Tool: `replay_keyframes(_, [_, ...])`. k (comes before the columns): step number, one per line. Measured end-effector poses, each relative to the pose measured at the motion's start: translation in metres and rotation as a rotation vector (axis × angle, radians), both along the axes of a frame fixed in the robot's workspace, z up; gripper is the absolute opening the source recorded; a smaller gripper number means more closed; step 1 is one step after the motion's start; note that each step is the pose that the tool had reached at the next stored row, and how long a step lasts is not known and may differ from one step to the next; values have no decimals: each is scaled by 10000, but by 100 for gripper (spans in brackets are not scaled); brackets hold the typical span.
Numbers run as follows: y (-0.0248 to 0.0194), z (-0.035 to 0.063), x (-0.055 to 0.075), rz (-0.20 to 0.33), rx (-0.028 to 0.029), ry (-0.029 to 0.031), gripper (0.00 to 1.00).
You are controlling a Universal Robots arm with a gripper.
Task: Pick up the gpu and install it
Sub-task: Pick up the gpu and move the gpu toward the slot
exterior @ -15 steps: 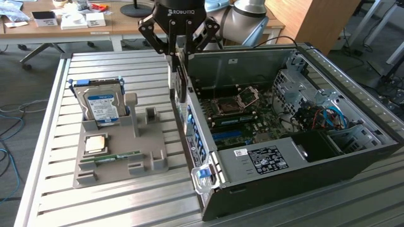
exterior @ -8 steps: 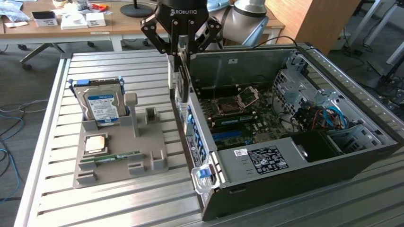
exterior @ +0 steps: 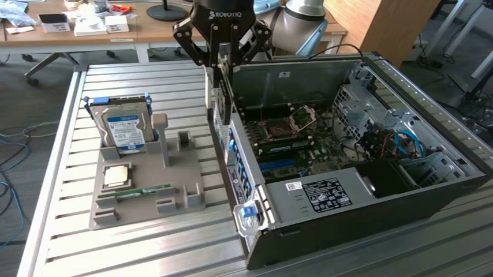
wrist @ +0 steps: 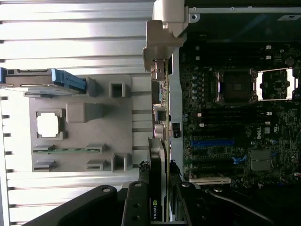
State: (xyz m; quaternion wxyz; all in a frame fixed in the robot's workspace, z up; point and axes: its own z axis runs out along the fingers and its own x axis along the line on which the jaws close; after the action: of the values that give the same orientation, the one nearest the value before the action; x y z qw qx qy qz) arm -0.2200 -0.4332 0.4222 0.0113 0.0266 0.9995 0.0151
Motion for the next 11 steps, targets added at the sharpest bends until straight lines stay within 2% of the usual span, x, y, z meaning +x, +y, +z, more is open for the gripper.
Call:
replay_keyframes(6, [0, -1, 10, 2, 1, 0, 27])
replay_keyframes(11, [0, 0, 70, 1, 0, 0, 27])
